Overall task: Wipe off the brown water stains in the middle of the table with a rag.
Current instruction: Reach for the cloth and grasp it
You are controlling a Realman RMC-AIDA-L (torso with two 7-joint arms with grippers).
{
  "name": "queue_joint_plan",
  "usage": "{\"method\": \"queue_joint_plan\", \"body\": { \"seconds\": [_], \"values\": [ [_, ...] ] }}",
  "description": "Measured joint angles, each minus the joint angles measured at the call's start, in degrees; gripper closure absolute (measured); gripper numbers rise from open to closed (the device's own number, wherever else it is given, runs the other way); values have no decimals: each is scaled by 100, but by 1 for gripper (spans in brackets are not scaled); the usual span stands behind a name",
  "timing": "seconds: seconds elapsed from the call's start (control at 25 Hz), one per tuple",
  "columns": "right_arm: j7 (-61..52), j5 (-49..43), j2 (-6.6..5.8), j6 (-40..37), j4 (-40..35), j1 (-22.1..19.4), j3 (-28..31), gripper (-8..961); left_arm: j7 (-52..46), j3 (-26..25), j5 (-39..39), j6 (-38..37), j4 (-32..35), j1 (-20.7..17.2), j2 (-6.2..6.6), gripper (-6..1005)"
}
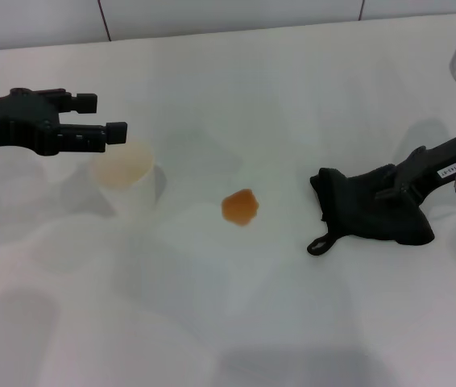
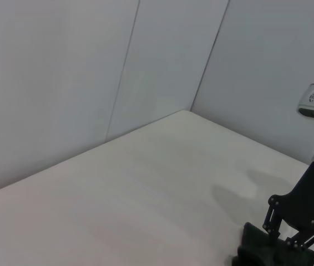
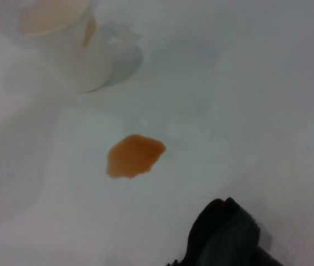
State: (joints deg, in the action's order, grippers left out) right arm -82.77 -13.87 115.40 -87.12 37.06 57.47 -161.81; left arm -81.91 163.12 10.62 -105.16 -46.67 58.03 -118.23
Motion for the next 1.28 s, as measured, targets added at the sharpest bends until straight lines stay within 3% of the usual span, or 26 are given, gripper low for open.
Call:
{"method": "queue_joint_plan", "body": {
  "seconds": [0.88,1.04,1.28],
  "values": [
    [19,-107,12,-117,-63,71,0,834,0,0,29,14,0,2,-7,124],
    [17,-108,7,-252,-75,108,0,897,0,0,29,13,0,9,-7,124],
    [-8,-46,-2,-543,-33,235,0,900,0,0,28,13,0,15,-7,124]
  ]
}}
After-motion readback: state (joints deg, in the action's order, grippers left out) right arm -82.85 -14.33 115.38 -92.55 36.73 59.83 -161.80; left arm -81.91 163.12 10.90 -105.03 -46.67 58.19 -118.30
